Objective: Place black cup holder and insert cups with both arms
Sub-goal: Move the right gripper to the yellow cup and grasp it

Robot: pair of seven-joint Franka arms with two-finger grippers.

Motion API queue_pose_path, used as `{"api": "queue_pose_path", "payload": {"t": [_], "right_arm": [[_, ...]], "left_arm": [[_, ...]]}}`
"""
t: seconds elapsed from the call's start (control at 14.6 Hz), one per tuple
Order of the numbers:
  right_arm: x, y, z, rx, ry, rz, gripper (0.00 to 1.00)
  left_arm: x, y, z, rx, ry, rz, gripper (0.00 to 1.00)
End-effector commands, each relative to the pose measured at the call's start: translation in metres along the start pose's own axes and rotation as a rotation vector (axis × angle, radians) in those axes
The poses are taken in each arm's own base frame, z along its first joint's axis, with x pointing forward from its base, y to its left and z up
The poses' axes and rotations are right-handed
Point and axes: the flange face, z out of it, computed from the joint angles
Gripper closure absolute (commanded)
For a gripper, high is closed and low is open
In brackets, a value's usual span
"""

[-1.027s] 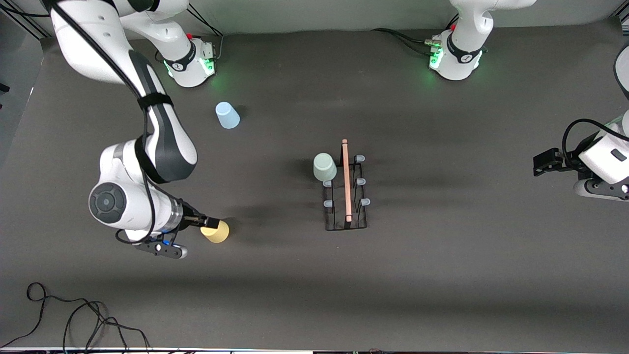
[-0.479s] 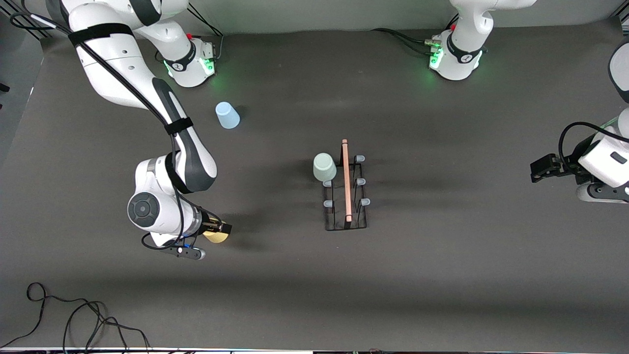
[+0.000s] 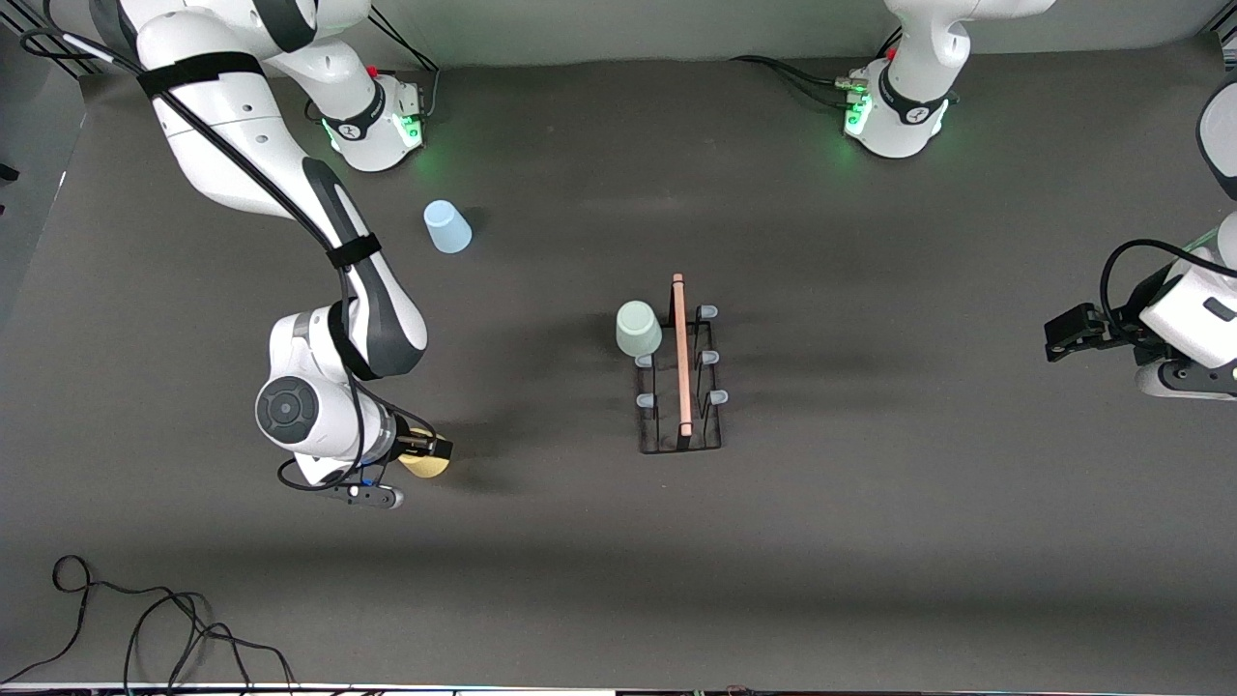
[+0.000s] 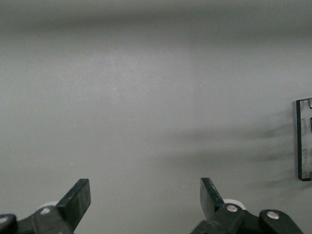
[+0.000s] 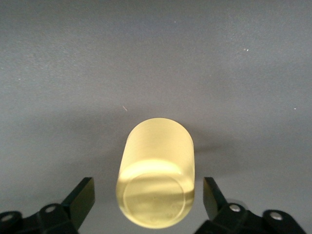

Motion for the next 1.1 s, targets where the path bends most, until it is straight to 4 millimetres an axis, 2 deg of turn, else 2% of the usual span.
{"api": "queue_pose_path", "payload": {"t": [0.0, 0.07, 0.14, 0.34, 0.55, 0.62, 0.68, 1.03], "right_arm": [[0.0, 0.001, 0.003, -0.002, 0.02, -0.023, 0.62], [0.001, 0.001, 0.002, -0.002, 0.021, -0.023, 0.93], [0.001, 0.002, 0.0, -0.001, 0.024, -0.024, 1.0], [0.001, -0.001, -0.016, 0.012, 0.04, -0.018, 1.0], [-0.005, -0.011, -0.051, 0.032, 0.038, 0.019, 1.0], [-0.01, -0.022, -0.06, 0.04, 0.041, 0.046, 1.0], [-0.015, -0.036, -0.069, 0.05, 0.051, 0.073, 1.0], [-0.054, -0.138, -0.112, 0.122, 0.115, 0.199, 1.0]], "left_arm": [[-0.004, 0.003, -0.009, 0.006, 0.007, -0.009, 0.0], [-0.004, 0.002, -0.008, 0.007, 0.006, -0.011, 0.0], [-0.004, 0.004, -0.008, 0.006, 0.006, -0.008, 0.0], [-0.003, 0.007, -0.008, 0.006, 0.007, -0.002, 0.0], [-0.004, 0.007, -0.01, 0.006, 0.009, -0.002, 0.0], [-0.004, 0.007, -0.009, 0.006, 0.007, -0.002, 0.0], [-0.004, 0.007, -0.009, 0.006, 0.009, -0.002, 0.0], [-0.006, 0.008, -0.012, 0.006, 0.008, 0.0, 0.0]]}}
